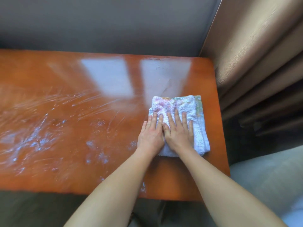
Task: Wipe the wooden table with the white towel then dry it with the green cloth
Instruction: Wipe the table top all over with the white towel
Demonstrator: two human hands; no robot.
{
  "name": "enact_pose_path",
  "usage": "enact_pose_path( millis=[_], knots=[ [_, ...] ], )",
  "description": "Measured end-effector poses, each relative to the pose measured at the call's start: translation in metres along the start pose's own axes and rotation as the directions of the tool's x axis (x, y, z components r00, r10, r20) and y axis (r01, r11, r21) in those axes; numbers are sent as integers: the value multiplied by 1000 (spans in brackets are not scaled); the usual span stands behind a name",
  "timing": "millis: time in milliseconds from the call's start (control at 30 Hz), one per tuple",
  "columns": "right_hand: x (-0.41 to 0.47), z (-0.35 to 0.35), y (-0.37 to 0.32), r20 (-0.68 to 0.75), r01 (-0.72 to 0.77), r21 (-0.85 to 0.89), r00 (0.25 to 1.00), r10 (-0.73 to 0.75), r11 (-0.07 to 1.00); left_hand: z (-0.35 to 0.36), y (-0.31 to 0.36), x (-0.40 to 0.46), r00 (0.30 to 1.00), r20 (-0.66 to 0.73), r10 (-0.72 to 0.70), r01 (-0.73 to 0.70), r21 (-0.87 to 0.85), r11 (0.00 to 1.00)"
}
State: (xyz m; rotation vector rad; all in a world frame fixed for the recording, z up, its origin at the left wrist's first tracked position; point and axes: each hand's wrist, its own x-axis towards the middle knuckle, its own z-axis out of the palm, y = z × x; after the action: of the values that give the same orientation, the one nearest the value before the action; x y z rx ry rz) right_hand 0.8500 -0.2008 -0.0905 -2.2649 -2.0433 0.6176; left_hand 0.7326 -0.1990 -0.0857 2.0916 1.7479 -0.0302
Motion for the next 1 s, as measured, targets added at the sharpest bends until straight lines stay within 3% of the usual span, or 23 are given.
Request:
enact_pose_path(
  millis=[300, 433, 533, 633, 700, 800, 867, 1000],
  knots=[
    [-121, 47, -55, 31, -12, -13, 999, 12, 1000, 26, -54, -123, 1000, 17, -2, 2, 8, 1000],
    [-165, 64, -79, 47, -36, -1, 998, 36, 999, 34, -77, -168, 998, -64, -9, 11, 34, 999],
    [-184, 72, -95, 80, -15, 9, 997, 14, 1000, 35, -92, -189, 1000, 16, 16, -17, 80, 997],
    [-181, 65, -86, 102, 68, 51, 992, -72, 996, 29, -92, -195, 998, -53, -19, 24, 92, 995],
    [-172, 59, -70, 61, 125, 76, 990, -130, 989, 26, -78, -190, 987, -145, -65, 62, -22, 998],
    [-165, 64, -57, 37, 182, -94, 983, -180, 979, 23, -49, -179, 983, -182, -16, -14, -159, 987],
    [-159, 72, -55, 39, 177, -135, 984, -174, 975, 27, -40, -170, 985, -165, 45, -67, -132, 989],
    [-135, 70, -52, 3, 202, -198, 979, -205, 959, 32, -43, -146, 983, -179, 31, -55, -127, 990]
  ],
)
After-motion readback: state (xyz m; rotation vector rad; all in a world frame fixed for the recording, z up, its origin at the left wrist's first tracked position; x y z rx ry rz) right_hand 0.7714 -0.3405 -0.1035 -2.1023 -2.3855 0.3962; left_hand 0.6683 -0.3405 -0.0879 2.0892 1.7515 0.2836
